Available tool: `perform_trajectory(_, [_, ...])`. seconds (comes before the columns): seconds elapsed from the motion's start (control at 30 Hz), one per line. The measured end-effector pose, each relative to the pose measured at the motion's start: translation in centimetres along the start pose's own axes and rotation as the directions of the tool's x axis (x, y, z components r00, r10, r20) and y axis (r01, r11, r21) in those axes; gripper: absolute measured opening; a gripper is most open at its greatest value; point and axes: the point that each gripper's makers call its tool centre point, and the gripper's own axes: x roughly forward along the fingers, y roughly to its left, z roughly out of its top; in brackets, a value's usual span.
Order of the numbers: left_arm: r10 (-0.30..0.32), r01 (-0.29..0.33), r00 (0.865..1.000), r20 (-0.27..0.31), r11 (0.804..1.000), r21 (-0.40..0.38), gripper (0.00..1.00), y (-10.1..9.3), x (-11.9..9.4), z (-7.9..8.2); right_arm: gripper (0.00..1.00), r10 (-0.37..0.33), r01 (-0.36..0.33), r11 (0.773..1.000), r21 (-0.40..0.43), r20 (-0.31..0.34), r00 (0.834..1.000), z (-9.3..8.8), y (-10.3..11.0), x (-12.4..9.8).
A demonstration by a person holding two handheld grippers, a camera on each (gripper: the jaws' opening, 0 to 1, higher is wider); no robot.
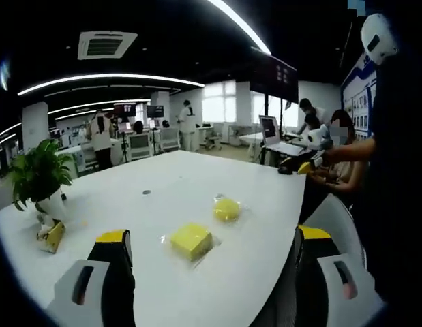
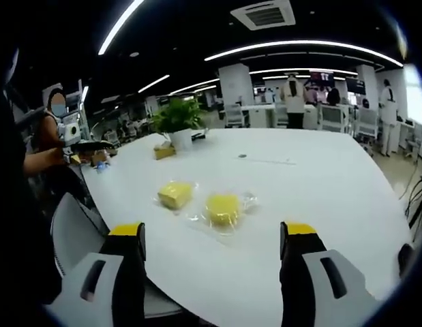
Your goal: Compare the silicone blocks by pressing each to a similar depth, holding the contact briefly, and releasing to observe deformation and rebound differences across the visible hardness samples.
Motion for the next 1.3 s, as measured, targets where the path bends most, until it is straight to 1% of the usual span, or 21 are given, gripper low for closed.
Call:
perform_trajectory(0.03, [0.004,-0.005,1.0,-0.013,1.0,-0.009,0.99,0.1,-0.1,-0.6,0.74,0.001,-0.001,1.0,-0.007,-0.005,1.0,-0.1,0.0,0.0])
perform_trajectory(0.07, [0.008,-0.008,0.999,-0.04,1.0,-0.012,0.99,0.0,-0.3,-1.6,0.74,0.005,-0.006,1.0,-0.028,-0.025,1.0,-0.4,0.2,0.1])
perform_trajectory(0.13, [0.018,-0.019,0.998,-0.064,1.0,-0.016,0.99,0.2,-0.6,-3.0,0.73,0.02,-0.022,0.999,-0.04,-0.036,0.999,-0.6,0.6,0.2])
perform_trajectory(0.23, [0.02,-0.023,0.996,-0.085,0.999,-0.043,0.96,0.1,-0.9,-4.5,0.73,0.03,-0.032,0.998,-0.045,-0.05,0.998,-0.9,0.7,0.2])
perform_trajectory(0.3, [0.008,-0.014,0.992,-0.125,0.999,-0.052,0.96,-0.4,-1.0,-5.5,0.72,0.031,-0.034,0.998,-0.05,-0.059,0.998,-1.0,0.7,0.1])
perform_trajectory(0.37, [0.008,-0.014,0.99,-0.144,0.999,-0.043,0.95,-0.8,-1.1,-5.9,0.72,0.03,-0.033,0.998,-0.049,-0.062,0.998,-1.0,0.7,0.1])
perform_trajectory(0.43, [0.006,-0.012,0.989,-0.145,0.999,-0.038,0.94,-1.1,-1.2,-5.9,0.72,0.033,-0.036,0.998,-0.05,-0.065,0.997,-1.1,0.7,0.0])
perform_trajectory(0.53, [0.016,-0.021,0.992,-0.123,0.999,-0.037,0.93,-1.0,-1.2,-5.7,0.72,0.034,-0.039,0.997,-0.061,-0.069,0.997,-1.2,0.7,-0.2])
perform_trajectory(0.6, [0.017,-0.022,0.992,-0.123,0.999,-0.044,0.93,-1.1,-1.1,-5.8,0.72,0.039,-0.043,0.997,-0.061,-0.071,0.997,-1.3,0.8,-0.3])
perform_trajectory(0.67, [0.004,-0.011,0.99,-0.141,0.999,-0.042,0.93,-1.4,-1.1,-6.4,0.72,0.038,-0.043,0.997,-0.062,-0.076,0.996,-1.4,0.8,-0.3])
perform_trajectory(0.77, [0.014,-0.019,0.985,-0.173,0.999,-0.026,0.95,-1.5,-1.2,-7.1,0.71,0.04,-0.044,0.997,-0.06,-0.078,0.996,-1.5,0.8,-0.3])
perform_trajectory(0.83, [0.019,-0.028,0.982,-0.187,0.998,-0.047,0.97,-1.4,-1.4,-7.6,0.71,0.051,-0.052,0.998,-0.037,-0.04,0.998,-1.0,1.0,-0.2])
perform_trajectory(0.87, [0.015,-0.026,0.982,-0.191,0.998,-0.053,0.97,-1.4,-1.5,-7.7,0.71,0.051,-0.053,0.998,-0.034,-0.037,0.998,-0.9,1.0,-0.2])
perform_trajectory(0.97, [0.011,-0.025,0.981,-0.194,0.997,-0.072,0.96,-1.5,-1.5,-7.6,0.71,0.044,-0.046,0.998,-0.035,-0.046,0.998,-1.0,0.8,0.0])
perform_trajectory(1.03, [-0.048,0.02,0.984,-0.172,0.987,-0.159,0.98,-2.6,-1.2,-6.8,0.7,0.045,-0.047,0.998,-0.041,-0.055,0.997,-1.2,0.9,0.0])
perform_trajectory(1.07, [-0.065,0.033,0.985,-0.163,0.981,-0.189,0.98,-2.8,-1.0,-6.6,0.7,0.047,-0.049,0.998,-0.043,-0.059,0.997,-1.2,0.9,0.0])
perform_trajectory(1.1, [-0.074,0.043,0.986,-0.152,0.98,-0.195,0.97,-2.8,-0.9,-6.2,0.71,0.046,-0.049,0.998,-0.045,-0.061,0.997,-1.3,0.9,0.1])
perform_trajectory(1.13, [-0.083,0.058,0.987,-0.135,0.982,-0.179,0.95,-2.9,-0.6,-5.5,0.72,0.042,-0.046,0.998,-0.052,-0.064,0.997,-1.3,0.8,0.1])
perform_trajectory(1.23, [-0.115,0.089,0.988,-0.106,0.972,-0.22,0.86,-3.0,0.2,-4.2,0.68,0.063,-0.066,0.997,-0.047,-0.077,0.995,-1.6,1.1,0.2])
perform_trajectory(1.27, [-0.134,0.107,0.986,-0.096,0.963,-0.247,0.82,-3.3,0.6,-3.8,0.68,0.064,-0.068,0.997,-0.047,-0.079,0.995,-1.6,1.1,0.2])
perform_trajectory(1.3, [-0.158,0.125,0.983,-0.097,0.95,-0.286,0.8,-3.6,1.1,-3.5,0.68,0.062,-0.066,0.997,-0.05,-0.083,0.995,-1.7,1.1,0.4])
